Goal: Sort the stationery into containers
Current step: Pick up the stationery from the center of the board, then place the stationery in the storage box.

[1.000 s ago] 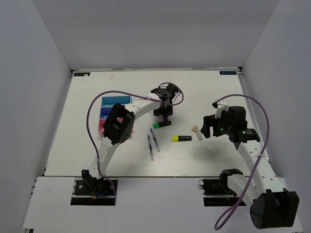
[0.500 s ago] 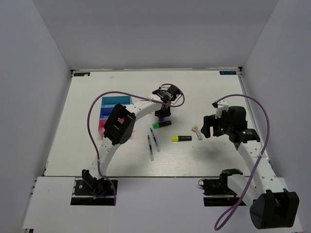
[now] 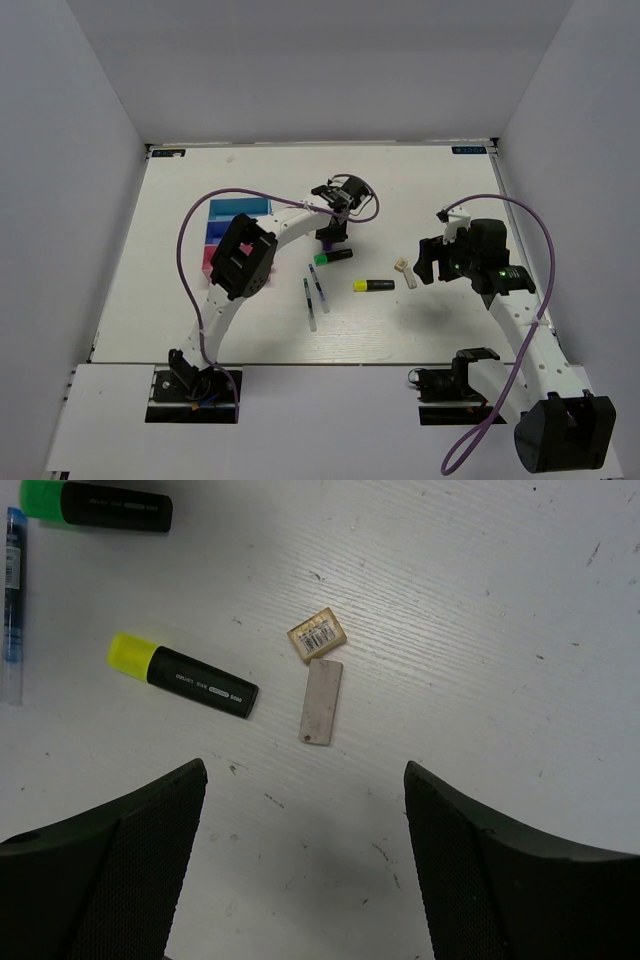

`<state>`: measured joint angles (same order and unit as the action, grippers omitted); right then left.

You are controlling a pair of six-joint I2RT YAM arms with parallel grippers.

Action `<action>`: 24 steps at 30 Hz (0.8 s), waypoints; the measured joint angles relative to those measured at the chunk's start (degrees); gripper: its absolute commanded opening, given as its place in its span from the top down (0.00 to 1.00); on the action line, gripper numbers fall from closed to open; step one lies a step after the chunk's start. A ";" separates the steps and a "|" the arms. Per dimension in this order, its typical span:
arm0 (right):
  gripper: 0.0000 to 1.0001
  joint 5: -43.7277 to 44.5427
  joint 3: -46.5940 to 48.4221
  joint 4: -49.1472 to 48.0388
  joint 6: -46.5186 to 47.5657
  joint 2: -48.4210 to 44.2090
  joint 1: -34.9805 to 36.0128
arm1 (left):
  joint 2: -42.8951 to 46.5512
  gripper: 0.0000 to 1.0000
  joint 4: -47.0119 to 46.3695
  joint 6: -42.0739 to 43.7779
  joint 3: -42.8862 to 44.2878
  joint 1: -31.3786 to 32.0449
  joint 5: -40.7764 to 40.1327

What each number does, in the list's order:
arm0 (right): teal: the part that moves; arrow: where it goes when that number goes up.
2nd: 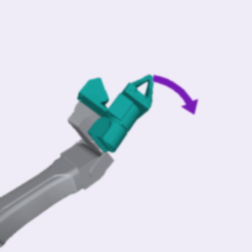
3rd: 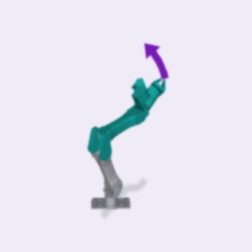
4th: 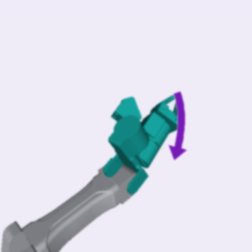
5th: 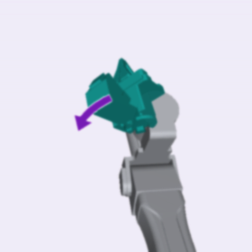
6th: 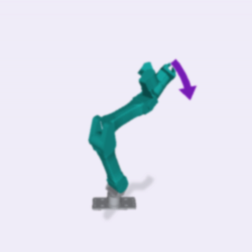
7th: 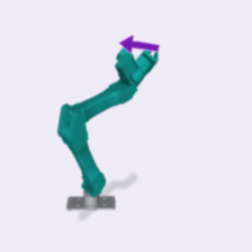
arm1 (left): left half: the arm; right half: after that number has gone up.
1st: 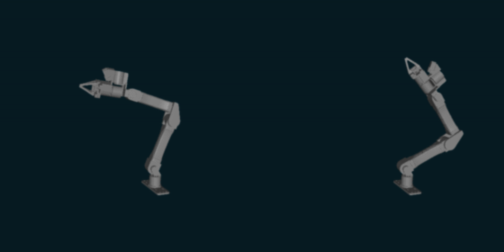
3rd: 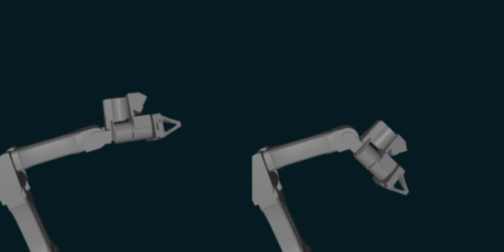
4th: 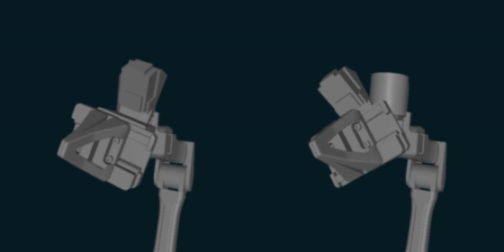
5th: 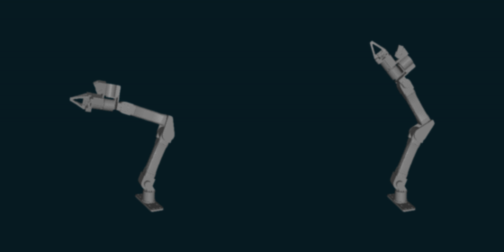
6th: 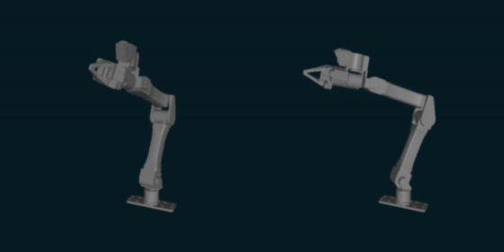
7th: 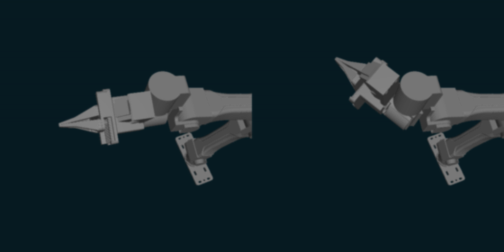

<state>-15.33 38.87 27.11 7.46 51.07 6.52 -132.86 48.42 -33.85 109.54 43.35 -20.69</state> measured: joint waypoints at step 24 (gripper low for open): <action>0.18 -0.48 -0.02 0.00 0.00 -0.02 0.00 | 35.26 1.00 1.14 2.19 -23.80 -21.59 2.19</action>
<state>-15.81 38.85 27.11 7.46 51.05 6.52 -97.60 49.56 -31.66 85.73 21.76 -18.50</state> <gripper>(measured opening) 0.818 0.403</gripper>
